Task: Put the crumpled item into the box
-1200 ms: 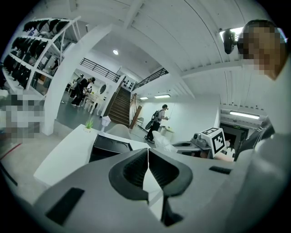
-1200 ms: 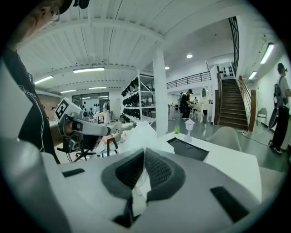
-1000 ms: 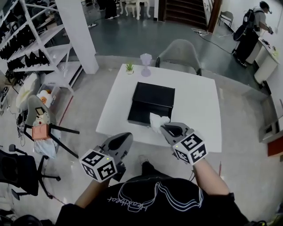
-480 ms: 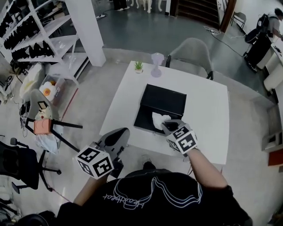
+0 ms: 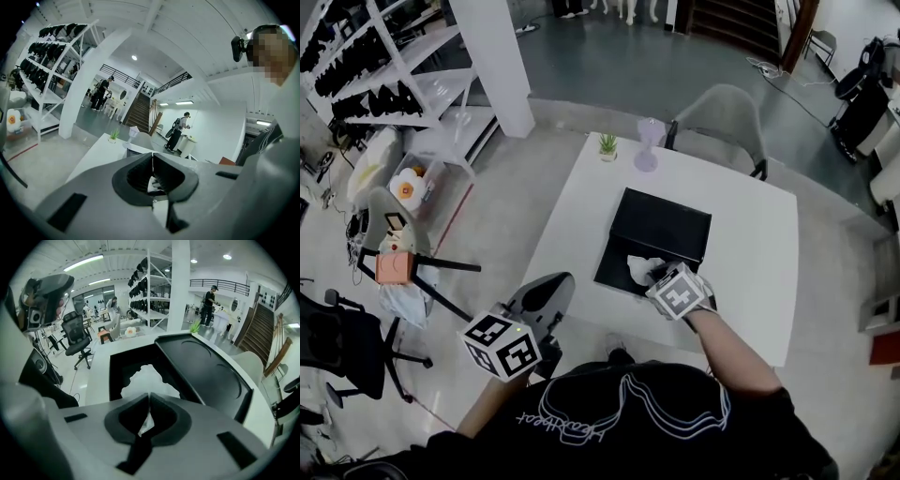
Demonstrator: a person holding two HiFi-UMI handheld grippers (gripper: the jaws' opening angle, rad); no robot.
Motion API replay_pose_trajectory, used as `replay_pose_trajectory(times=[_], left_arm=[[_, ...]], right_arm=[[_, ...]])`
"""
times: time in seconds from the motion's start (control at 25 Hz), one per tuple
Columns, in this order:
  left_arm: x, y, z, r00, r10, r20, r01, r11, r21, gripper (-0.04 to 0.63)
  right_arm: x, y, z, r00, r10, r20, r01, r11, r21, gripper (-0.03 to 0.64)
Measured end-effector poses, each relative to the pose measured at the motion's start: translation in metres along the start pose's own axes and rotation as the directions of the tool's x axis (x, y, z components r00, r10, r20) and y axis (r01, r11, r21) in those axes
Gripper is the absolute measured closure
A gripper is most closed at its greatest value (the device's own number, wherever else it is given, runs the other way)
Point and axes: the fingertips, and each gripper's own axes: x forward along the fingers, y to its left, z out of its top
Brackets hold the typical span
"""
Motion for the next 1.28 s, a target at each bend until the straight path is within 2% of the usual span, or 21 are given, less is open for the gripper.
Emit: replay_pose_trajectory(times=[0.32, 0.52, 0.64, 0.72, 0.88, 1.0, 1.16, 1.24, 1.28], left_arm=[[0.003, 0.009, -0.001, 1.000, 0.014, 0.008, -0.014, 1.000, -0.019, 0.588], [0.001, 0.009, -0.002, 1.000, 0.011, 0.010, -0.011, 1.000, -0.027, 0.588], [0.001, 0.008, -0.005, 1.000, 0.010, 0.008, -0.009, 1.000, -0.029, 0.588], [0.000, 0.006, -0.006, 1.000, 0.008, 0.007, -0.008, 1.000, -0.029, 0.588], [-0.003, -0.002, -0.007, 1.000, -0.002, 0.007, 0.003, 1.000, -0.025, 0.588], [-0.005, -0.009, -0.010, 1.000, -0.013, 0.003, 0.013, 1.000, -0.026, 0.588], [0.002, -0.020, -0.012, 0.999, -0.047, -0.001, 0.047, 0.999, -0.017, 0.588], [0.006, -0.027, -0.014, 0.997, -0.071, -0.007, 0.071, 0.997, -0.020, 0.588], [0.008, -0.031, -0.015, 0.996, -0.084, -0.011, 0.084, 0.996, -0.027, 0.588]], right_arm=[[0.019, -0.006, -0.014, 0.994, 0.018, -0.106, -0.020, 1.000, -0.021, 0.580], [0.014, 0.006, -0.012, 0.992, 0.085, -0.092, -0.083, 0.996, 0.024, 0.515], [0.009, 0.004, -0.011, 0.995, 0.068, -0.070, -0.067, 0.997, 0.024, 0.461], [0.004, -0.002, -0.009, 0.998, 0.036, -0.048, -0.035, 0.999, 0.020, 0.459], [-0.018, -0.002, -0.003, 0.999, 0.024, 0.032, -0.026, 0.998, 0.056, 0.459], [-0.045, 0.003, 0.006, 0.989, 0.029, 0.147, -0.048, 0.990, 0.131, 0.485], [-0.090, 0.012, 0.026, 0.941, 0.032, 0.336, -0.100, 0.977, 0.188, 0.561], [-0.109, 0.016, 0.031, 0.919, 0.020, 0.394, -0.108, 0.973, 0.203, 0.611], [-0.118, 0.018, 0.032, 0.908, 0.011, 0.419, -0.107, 0.972, 0.207, 0.614]])
